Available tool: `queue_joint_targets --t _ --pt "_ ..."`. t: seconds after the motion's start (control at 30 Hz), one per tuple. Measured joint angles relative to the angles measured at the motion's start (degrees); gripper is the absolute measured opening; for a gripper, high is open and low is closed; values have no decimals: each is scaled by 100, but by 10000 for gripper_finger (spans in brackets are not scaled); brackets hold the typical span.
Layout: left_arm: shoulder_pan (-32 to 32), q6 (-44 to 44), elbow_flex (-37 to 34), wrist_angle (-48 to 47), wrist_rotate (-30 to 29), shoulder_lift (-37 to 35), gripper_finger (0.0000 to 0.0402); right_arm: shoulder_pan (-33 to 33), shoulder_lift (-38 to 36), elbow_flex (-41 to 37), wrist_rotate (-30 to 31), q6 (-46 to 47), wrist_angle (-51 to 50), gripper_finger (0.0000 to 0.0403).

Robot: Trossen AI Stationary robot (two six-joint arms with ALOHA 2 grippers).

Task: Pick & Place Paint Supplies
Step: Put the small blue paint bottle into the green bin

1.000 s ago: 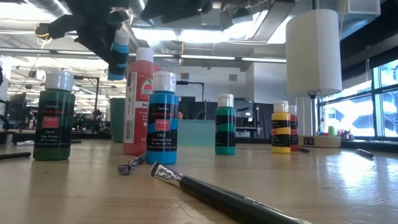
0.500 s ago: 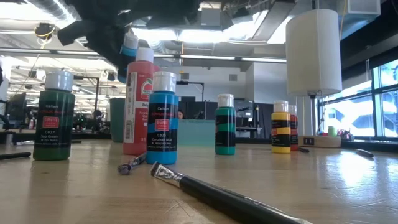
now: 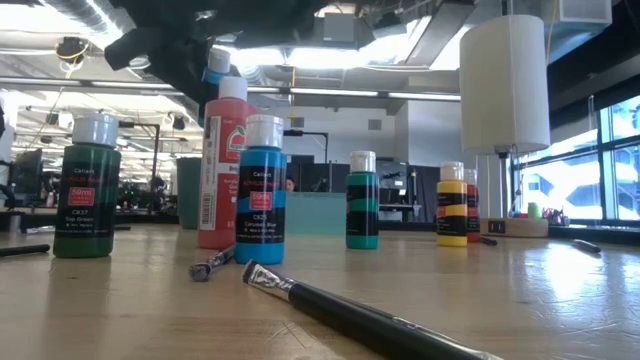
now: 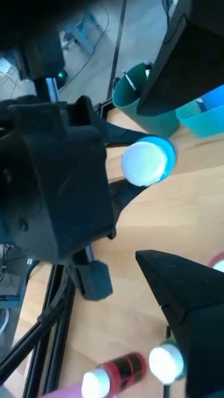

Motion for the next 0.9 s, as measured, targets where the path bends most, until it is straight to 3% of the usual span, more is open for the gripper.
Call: queue_joint_targets --t 0.53,0.9 --pt "2 19 0 47 8 0 122 -209 132 0 -166 17 234 372" --pt "0 19 0 47 15 0 122 -248 267 2 -192 -74 385 333"
